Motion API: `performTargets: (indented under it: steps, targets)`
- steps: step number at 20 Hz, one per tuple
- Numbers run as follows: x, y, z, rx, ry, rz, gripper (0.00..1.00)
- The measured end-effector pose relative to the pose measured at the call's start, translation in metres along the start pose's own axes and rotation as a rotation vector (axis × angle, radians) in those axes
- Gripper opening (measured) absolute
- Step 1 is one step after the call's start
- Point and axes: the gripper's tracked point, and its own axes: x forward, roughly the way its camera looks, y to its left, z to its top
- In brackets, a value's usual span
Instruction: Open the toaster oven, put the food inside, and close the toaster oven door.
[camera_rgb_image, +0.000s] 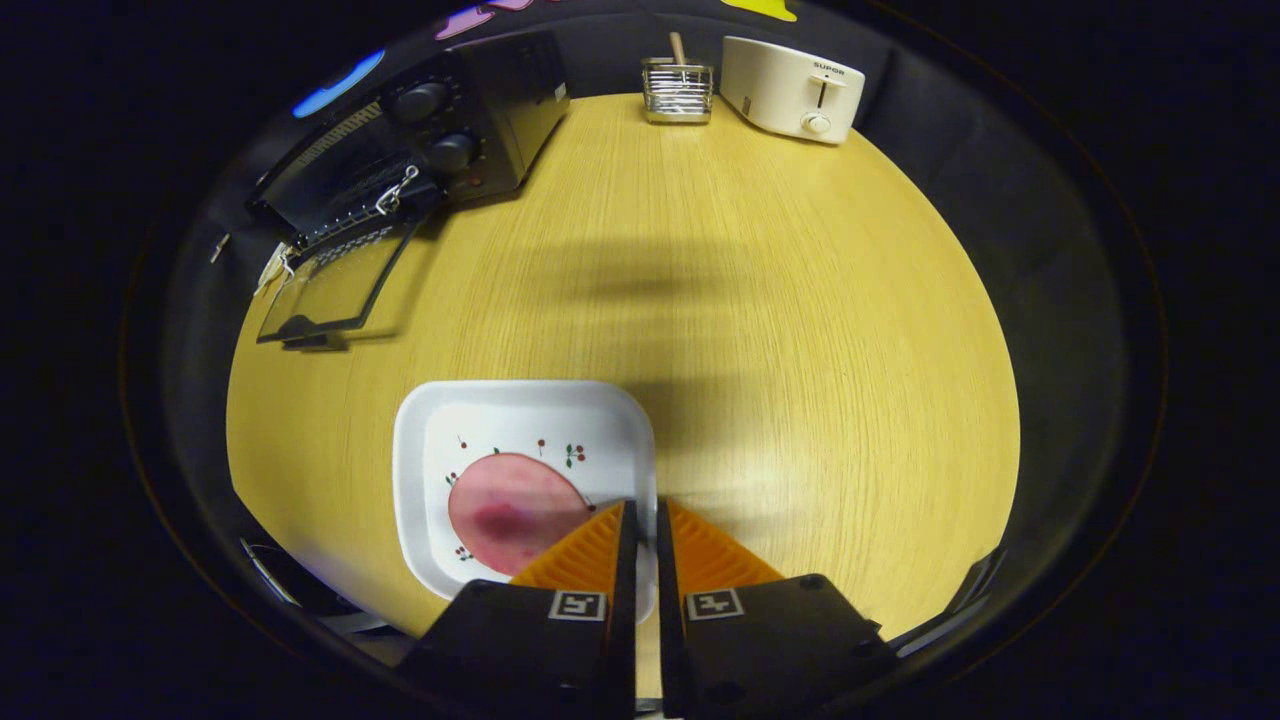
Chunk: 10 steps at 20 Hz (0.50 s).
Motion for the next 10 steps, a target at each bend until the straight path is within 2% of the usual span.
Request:
performTargets:
  steps: [4, 5, 10]
  targets:
    - [-0.0013, 0.0013, 0.0030, 0.016, 0.043, 0.054, 0.17]
    - [-0.0001, 0.0017, 0.0028, 0.015, 0.044, 0.065, 0.05]
    - [-0.0002, 0.0015, 0.0023, 0.043, 0.052, 0.126, 0.05]
